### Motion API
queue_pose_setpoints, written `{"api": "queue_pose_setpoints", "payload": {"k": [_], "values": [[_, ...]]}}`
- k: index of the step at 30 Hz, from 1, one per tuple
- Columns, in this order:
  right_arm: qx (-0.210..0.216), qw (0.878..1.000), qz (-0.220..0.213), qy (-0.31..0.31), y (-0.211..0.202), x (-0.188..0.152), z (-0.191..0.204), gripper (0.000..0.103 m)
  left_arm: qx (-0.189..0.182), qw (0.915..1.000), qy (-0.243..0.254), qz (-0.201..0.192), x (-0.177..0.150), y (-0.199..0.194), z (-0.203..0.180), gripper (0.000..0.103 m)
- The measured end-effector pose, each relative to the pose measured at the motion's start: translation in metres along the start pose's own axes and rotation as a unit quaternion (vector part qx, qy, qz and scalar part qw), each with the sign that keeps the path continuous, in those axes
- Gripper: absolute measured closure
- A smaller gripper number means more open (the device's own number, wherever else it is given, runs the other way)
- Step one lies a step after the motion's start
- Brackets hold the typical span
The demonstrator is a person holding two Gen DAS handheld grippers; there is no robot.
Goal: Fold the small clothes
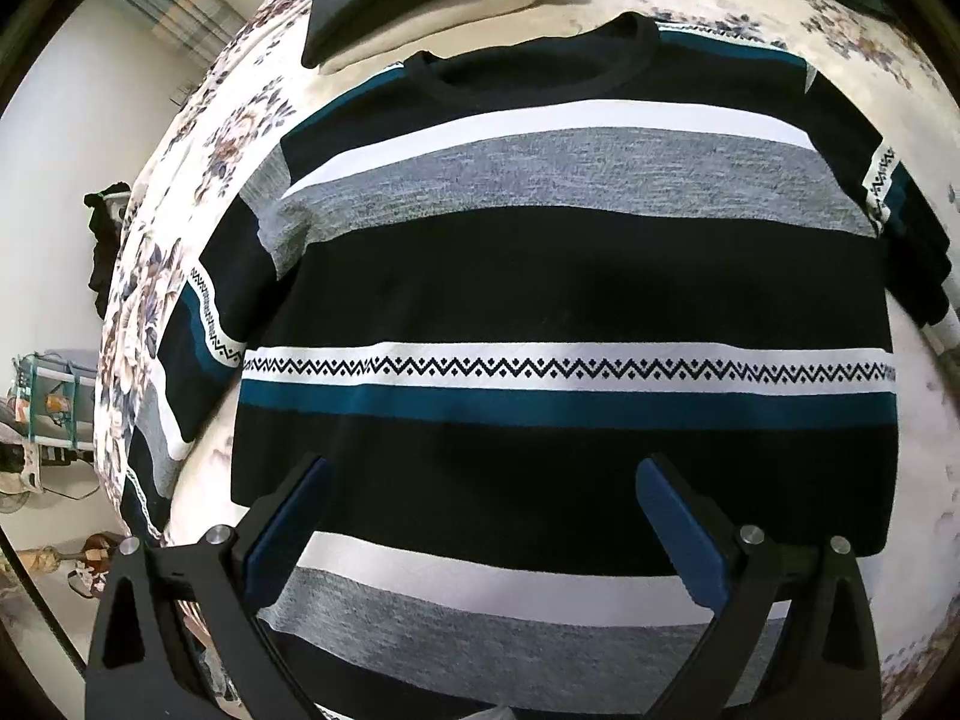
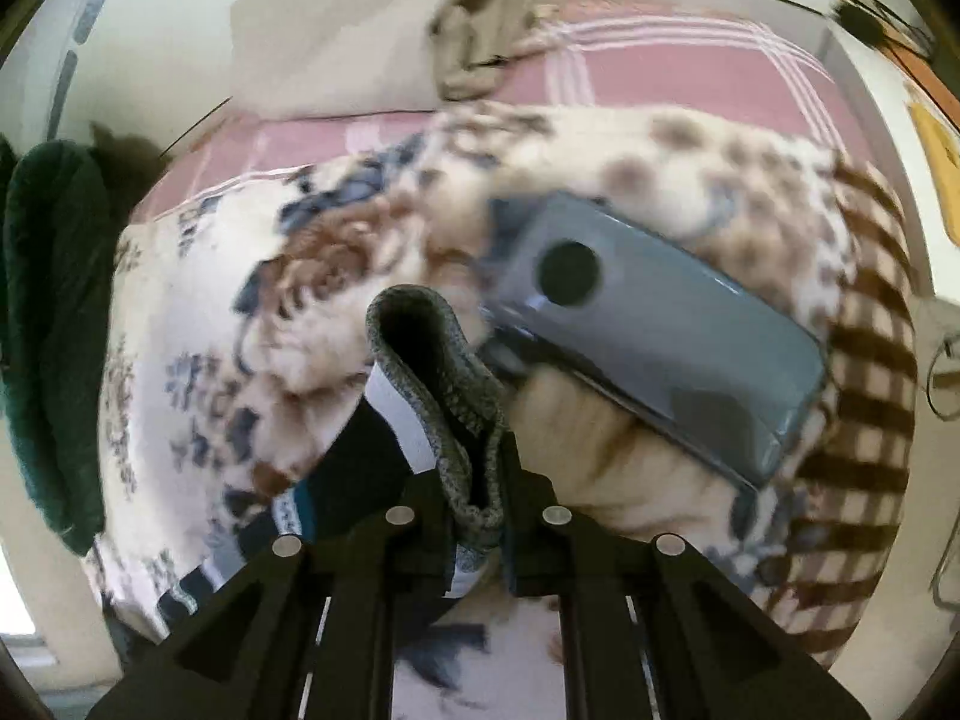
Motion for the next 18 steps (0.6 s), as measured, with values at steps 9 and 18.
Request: {"api": "queue_pose_setpoints", "payload": {"k": [9,18], "values": [[0.105,0.98,0.044,-0.161,-0.045,-0.071,0.125,0.092,-0.008,0.9991,-0.04,0.011,-0.018,-0.002,0.034,0.0],[0.114,0.889,0.11,-0.429,-0.033,-0.323,0.244,0.092,0.024,0.9906,-0.133,0.018,-0.047,0.024,0.151,0.0]]}}
Point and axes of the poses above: each gripper's, at about its wrist camera, not at the fingertips, and y roughly the way its jaws point, z to its left, x to its top, the point moved 3 cm from there along y, roughly the way its jaws point, and after that the axes turned 9 degrees about y, right-handed, at the moved point
